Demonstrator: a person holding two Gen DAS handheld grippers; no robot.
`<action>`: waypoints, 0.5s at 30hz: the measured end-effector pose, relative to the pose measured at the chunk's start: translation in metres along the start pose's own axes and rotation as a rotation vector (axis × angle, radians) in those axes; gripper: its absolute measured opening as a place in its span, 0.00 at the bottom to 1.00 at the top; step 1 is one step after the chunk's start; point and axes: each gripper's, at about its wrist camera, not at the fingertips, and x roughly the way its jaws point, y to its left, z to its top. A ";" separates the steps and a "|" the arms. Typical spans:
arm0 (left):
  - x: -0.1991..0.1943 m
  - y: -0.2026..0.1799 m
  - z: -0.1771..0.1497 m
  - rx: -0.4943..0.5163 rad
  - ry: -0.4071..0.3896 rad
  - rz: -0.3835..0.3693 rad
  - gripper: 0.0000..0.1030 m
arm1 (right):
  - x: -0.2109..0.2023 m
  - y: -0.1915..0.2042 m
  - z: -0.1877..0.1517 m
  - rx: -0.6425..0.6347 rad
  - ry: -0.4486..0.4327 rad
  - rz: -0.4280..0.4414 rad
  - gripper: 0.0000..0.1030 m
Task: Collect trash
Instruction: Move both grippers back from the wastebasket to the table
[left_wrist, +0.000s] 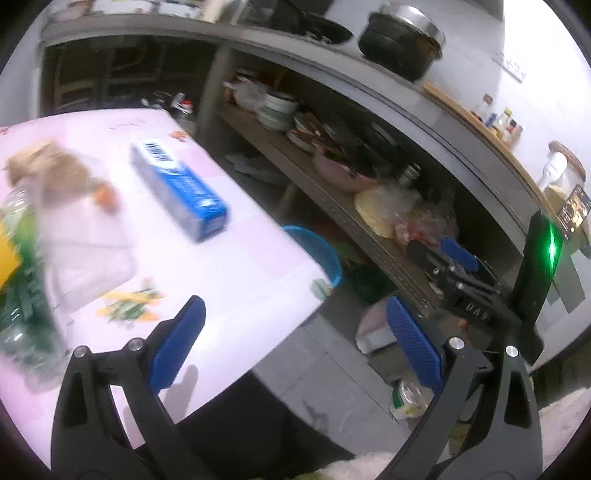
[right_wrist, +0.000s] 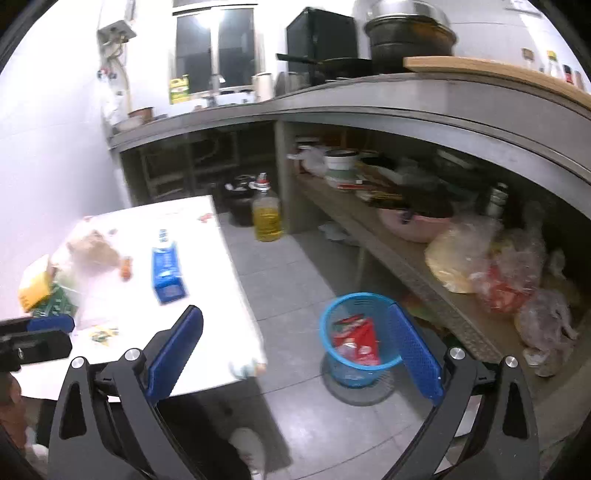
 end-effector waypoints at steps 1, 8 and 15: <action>-0.008 0.004 -0.005 0.000 -0.023 0.012 0.92 | 0.000 0.007 0.001 -0.003 -0.002 0.022 0.94; -0.063 0.030 -0.030 0.051 -0.142 0.139 0.92 | 0.006 0.054 0.008 -0.009 0.036 0.190 0.94; -0.109 0.073 -0.041 -0.021 -0.251 0.257 0.92 | 0.029 0.088 0.012 0.043 0.144 0.374 0.94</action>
